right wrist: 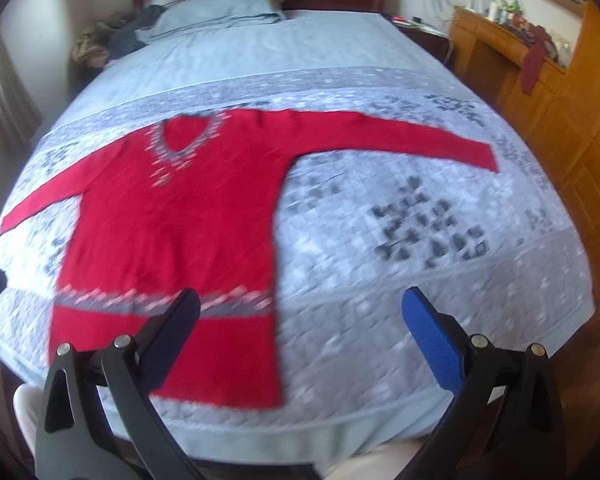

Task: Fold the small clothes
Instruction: 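Reach the right tool to the sweater's sleeve cuff and grasp it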

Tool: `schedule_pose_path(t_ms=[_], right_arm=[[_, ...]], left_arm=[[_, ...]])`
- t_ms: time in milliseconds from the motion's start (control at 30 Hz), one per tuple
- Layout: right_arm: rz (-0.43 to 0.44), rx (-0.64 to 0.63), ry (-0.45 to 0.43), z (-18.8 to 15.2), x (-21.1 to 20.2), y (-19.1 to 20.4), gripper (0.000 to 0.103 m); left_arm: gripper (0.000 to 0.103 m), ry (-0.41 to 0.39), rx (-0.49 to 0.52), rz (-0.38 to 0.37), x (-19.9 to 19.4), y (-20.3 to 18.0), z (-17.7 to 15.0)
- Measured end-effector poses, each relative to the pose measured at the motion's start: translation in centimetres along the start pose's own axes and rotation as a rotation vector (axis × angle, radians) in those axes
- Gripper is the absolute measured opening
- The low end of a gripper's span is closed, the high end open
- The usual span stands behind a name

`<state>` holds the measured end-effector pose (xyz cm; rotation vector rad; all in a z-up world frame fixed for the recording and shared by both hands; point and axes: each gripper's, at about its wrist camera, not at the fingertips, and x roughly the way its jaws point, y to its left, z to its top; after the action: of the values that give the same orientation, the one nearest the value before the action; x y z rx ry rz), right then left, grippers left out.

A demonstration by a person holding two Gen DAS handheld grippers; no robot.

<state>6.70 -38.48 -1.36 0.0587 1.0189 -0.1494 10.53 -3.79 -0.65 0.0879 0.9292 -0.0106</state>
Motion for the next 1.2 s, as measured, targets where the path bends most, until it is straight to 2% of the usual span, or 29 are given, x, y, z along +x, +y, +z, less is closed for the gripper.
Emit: schedule_pose_path(t_ms=[167, 333, 467, 633, 733, 900, 933, 967, 1033, 1100, 1200], right_arm=[[-0.123, 0.110, -0.035, 7.2, 4.2, -10.8, 0.100], [-0.215, 0.216, 0.056, 13.9, 12.1, -23.2, 0.100], [-0.188, 0.307, 0.166, 16.3, 19.0, -30.9, 0.100], [-0.140, 0.399, 0.239, 17.3, 25.7, -36.5, 0.100], [-0.068, 0.441, 0.270, 17.3, 28.5, -38.5, 0.099], [-0.013, 0.498, 0.257, 16.9, 29.9, -40.1, 0.097], [-0.016, 0.494, 0.250, 16.9, 29.9, -40.1, 0.092], [-0.025, 0.489, 0.247, 16.9, 29.8, -40.0, 0.081], [-0.044, 0.481, 0.242, 17.0, 29.5, -40.1, 0.070], [-0.038, 0.473, 0.232, 17.0, 29.2, -40.2, 0.051], [-0.055, 0.455, 0.217, 16.8, 28.2, -40.2, 0.012]], left_arm=[[0.099, 0.004, -0.003, -0.008, 4.5, -3.6, 4.7], [0.099, 0.017, -0.034, -0.044, 9.7, -7.7, 8.7], [0.099, 0.029, -0.052, -0.058, 13.9, -11.0, 11.4], [0.099, 0.038, -0.049, -0.069, 17.4, -14.0, 13.1], [0.099, 0.042, -0.030, -0.057, 19.1, -15.0, 13.4], [0.099, 0.069, -0.014, -0.021, 21.2, -14.9, 13.2], [0.099, 0.075, -0.017, -0.016, 21.6, -14.6, 13.0], [0.099, 0.079, -0.018, -0.011, 21.8, -14.4, 12.9], [0.099, 0.085, -0.021, -0.002, 22.0, -14.0, 12.7], [0.099, 0.089, -0.020, 0.003, 22.0, -13.7, 12.4], [0.099, 0.090, -0.016, 0.011, 21.9, -13.1, 12.2]])
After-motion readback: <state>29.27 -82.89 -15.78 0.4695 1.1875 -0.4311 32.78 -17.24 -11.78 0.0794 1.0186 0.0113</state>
